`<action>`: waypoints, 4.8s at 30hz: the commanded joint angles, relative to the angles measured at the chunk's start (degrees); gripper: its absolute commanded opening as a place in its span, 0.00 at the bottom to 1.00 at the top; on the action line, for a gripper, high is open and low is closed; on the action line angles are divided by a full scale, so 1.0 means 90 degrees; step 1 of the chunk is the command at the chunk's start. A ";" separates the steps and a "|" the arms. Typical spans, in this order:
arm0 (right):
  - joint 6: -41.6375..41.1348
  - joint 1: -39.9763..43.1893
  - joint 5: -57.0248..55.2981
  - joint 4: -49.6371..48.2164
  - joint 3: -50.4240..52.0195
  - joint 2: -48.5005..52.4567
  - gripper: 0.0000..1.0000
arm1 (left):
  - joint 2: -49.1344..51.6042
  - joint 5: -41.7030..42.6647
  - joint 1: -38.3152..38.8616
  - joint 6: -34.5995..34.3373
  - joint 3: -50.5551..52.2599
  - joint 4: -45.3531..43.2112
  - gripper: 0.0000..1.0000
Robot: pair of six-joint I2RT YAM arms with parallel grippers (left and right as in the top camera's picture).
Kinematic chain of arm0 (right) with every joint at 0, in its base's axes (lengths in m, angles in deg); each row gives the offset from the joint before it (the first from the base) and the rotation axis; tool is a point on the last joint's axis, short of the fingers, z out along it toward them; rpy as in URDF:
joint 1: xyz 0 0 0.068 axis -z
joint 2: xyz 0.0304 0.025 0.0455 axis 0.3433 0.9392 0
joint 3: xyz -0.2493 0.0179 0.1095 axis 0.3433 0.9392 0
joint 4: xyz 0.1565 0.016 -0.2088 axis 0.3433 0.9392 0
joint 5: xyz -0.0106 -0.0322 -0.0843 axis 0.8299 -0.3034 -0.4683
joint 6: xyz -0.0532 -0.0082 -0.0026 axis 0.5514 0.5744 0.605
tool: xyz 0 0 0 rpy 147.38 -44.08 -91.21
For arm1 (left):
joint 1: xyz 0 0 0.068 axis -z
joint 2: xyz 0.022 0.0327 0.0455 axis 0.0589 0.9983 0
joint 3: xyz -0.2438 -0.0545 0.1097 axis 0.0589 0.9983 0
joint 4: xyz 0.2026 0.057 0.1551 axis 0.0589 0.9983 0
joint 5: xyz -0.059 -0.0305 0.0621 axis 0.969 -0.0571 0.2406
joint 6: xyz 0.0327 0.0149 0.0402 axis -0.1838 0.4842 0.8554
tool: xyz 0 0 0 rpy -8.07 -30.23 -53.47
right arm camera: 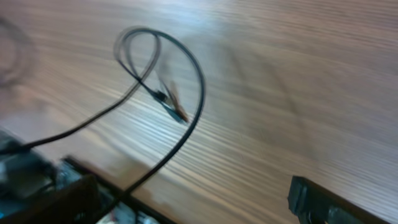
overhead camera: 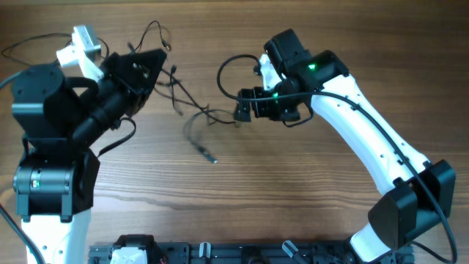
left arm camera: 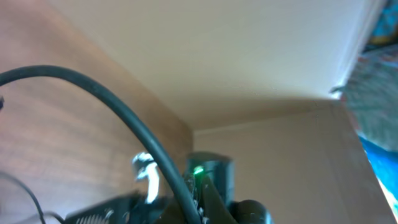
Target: Untangle cables
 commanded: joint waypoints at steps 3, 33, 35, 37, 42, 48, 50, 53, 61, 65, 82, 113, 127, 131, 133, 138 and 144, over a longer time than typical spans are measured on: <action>0.0682 -0.0039 0.2390 -0.0809 -0.0027 -0.0491 1.00 | 0.0304 -0.0051 -0.0053 -0.0134 -0.0087 0.0299 0.04; 0.0602 -0.0631 0.1749 -0.2225 -0.0027 -0.1469 1.00 | 0.0503 0.0168 0.0299 -0.3616 -0.0087 0.0277 0.04; 0.0435 -0.0682 0.1661 -0.2210 -0.0027 -0.1469 1.00 | 0.0517 0.0034 0.0299 -0.4371 -0.0087 0.0274 0.04; 0.0119 -0.0695 0.1489 -0.2183 -0.0027 -0.1469 0.99 | 0.0520 -0.0199 0.0299 -0.4702 -0.0087 0.0274 0.04; -0.1229 -0.0695 0.0474 -0.1875 -0.0024 -0.1469 0.88 | 0.0539 -0.1151 0.0299 -0.5166 -0.0087 0.0282 0.04; -0.2764 -0.0692 -0.1149 -0.1095 -0.0024 -0.1469 0.89 | 0.0563 -0.2152 0.0294 -0.5302 -0.0087 0.0333 0.04; -0.3339 -0.0695 -0.1229 -0.1013 -0.0024 -0.1469 0.89 | 0.0563 -0.2312 0.0294 -0.5331 -0.0087 0.0328 0.04; -0.4211 -0.0724 -0.0646 -0.1146 -0.0024 -0.1469 0.87 | 0.0563 -0.2331 0.0294 -0.5943 -0.0087 0.0328 0.04; -0.4578 -0.1290 -0.0687 -0.2254 -0.0017 -0.1421 0.88 | 0.0580 -0.2329 0.0296 -0.7465 -0.0087 0.0007 0.04; -0.5265 -0.1700 -0.1824 -0.2509 -0.0007 -0.1277 0.88 | 0.0580 -0.2285 0.0296 -0.7465 -0.0087 -0.0321 0.04; -0.6278 -0.1880 -0.2161 -0.4507 -0.0007 -0.0398 0.86 | 0.0585 -0.2159 0.0301 -0.7465 -0.0087 -0.0267 0.04; -0.6198 -0.1154 -0.6190 0.1200 -0.0007 0.0345 0.04 | 0.0753 -0.4612 0.0240 -0.7298 -0.0087 0.2455 0.04; -0.7354 -0.0119 -0.7045 0.2839 -0.0007 0.0345 0.04 | -0.0151 -0.4520 -0.0308 -0.6596 -0.0087 -0.0294 0.04; -0.7179 0.0270 -0.7043 0.2705 -0.0007 0.0345 0.04 | -0.0325 -0.4522 -0.0393 -0.6598 -0.0087 -0.0933 0.04; -0.6904 0.0355 -0.7048 0.2579 -0.0007 0.0345 0.04 | -0.0345 -0.4527 -0.0452 -0.6598 -0.0087 -0.1336 0.04; -0.6822 0.0384 -0.7072 0.2458 -0.0007 0.0345 0.10 | -0.0345 -0.4520 -0.0721 -0.6603 -0.0087 -0.2047 0.04; -0.6890 0.0673 -0.7036 0.2353 -0.0007 0.0345 0.21 | -0.0384 -0.4520 -0.1093 -0.6620 -0.0087 -0.2652 0.04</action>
